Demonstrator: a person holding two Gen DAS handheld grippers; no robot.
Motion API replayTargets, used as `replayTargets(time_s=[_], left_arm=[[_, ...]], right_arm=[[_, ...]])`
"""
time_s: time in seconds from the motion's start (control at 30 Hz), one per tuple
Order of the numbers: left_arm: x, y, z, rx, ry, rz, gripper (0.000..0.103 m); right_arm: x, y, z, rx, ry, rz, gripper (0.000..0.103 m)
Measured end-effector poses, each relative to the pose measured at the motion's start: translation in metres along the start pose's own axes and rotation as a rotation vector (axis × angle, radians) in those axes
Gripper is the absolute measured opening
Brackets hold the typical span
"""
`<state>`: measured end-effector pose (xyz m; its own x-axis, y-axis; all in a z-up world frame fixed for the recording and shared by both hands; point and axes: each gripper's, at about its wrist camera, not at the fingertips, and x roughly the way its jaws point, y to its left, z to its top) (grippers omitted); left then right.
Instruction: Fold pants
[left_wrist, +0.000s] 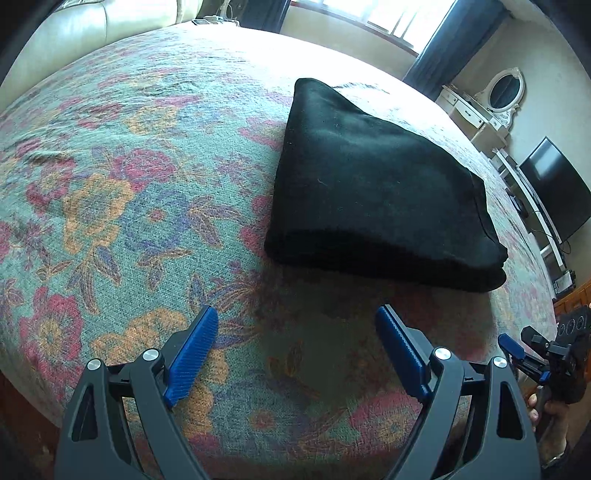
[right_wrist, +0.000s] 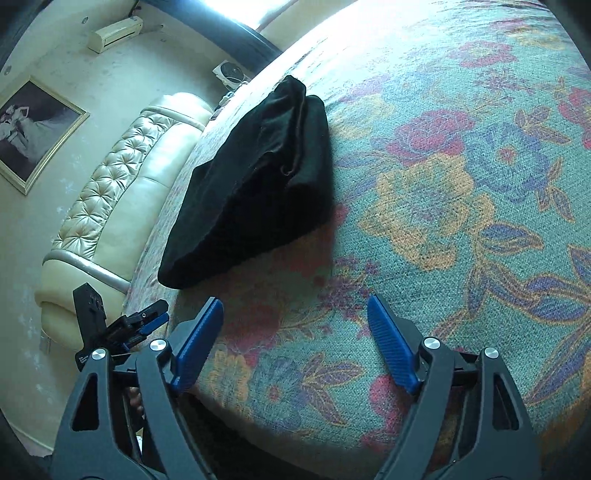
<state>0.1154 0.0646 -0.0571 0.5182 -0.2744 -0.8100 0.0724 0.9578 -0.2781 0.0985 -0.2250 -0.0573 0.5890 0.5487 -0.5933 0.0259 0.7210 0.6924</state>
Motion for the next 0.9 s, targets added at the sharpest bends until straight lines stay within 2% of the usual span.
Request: replayTargets(time_s=[0.17,0.2,0.3,0.37,0.43,0.47,0.6,0.7,0.73,0.77,0.8,0.83,0.87,0.9], left_arm=[[0.002,-0.007,-0.002,0.037,0.002,0.006,0.086],[0.002,-0.007,-0.001,0.039,0.003,-0.015,0.086],[0.004,-0.001,0.006,0.011,0.019,-0.087,0.086],[0.006,0.012,0.014,-0.072,0.017,-0.176,0.086],[0.011,0.026,0.023,-0.174,0.012,-0.261,0.086],[0.014,0.031,0.027,-0.217,0.011,-0.286,0.086],[0.029,0.042,0.042,-0.296,0.009,-0.342,0.086],[0.039,0.039,0.052,-0.289,0.016,-0.357,0.086],[0.041,0.036,0.055,-0.278,0.016,-0.352,0.086],[0.042,0.036,0.057,-0.271,0.012,-0.354,0.086],[0.043,0.036,0.058,-0.274,0.007,-0.364,0.086],[0.043,0.037,0.057,-0.282,0.000,-0.373,0.086],[0.044,0.037,0.057,-0.288,-0.001,-0.375,0.085],[0.044,0.037,0.056,-0.283,0.001,-0.365,0.082]], right_arm=[[0.006,0.014,-0.001,-0.039,0.010,-0.063,0.087],[0.007,0.011,0.002,-0.015,0.020,-0.033,0.087],[0.007,-0.007,0.020,0.126,0.008,0.138,0.087],[0.008,-0.023,0.036,0.234,-0.023,0.226,0.087],[0.018,-0.036,0.052,0.318,-0.024,0.321,0.087],[0.025,-0.039,0.058,0.339,-0.015,0.341,0.087],[0.047,-0.032,0.081,0.310,0.005,0.310,0.091],[0.056,-0.027,0.089,0.298,0.005,0.276,0.090],[0.058,-0.025,0.089,0.285,0.010,0.255,0.082],[0.059,-0.023,0.089,0.268,0.020,0.219,0.058],[0.063,-0.023,0.088,0.253,0.038,0.164,0.046],[0.065,-0.025,0.085,0.257,0.046,0.157,0.040],[0.065,-0.029,0.084,0.272,0.042,0.187,0.034],[0.064,-0.031,0.083,0.277,0.044,0.203,0.032]])
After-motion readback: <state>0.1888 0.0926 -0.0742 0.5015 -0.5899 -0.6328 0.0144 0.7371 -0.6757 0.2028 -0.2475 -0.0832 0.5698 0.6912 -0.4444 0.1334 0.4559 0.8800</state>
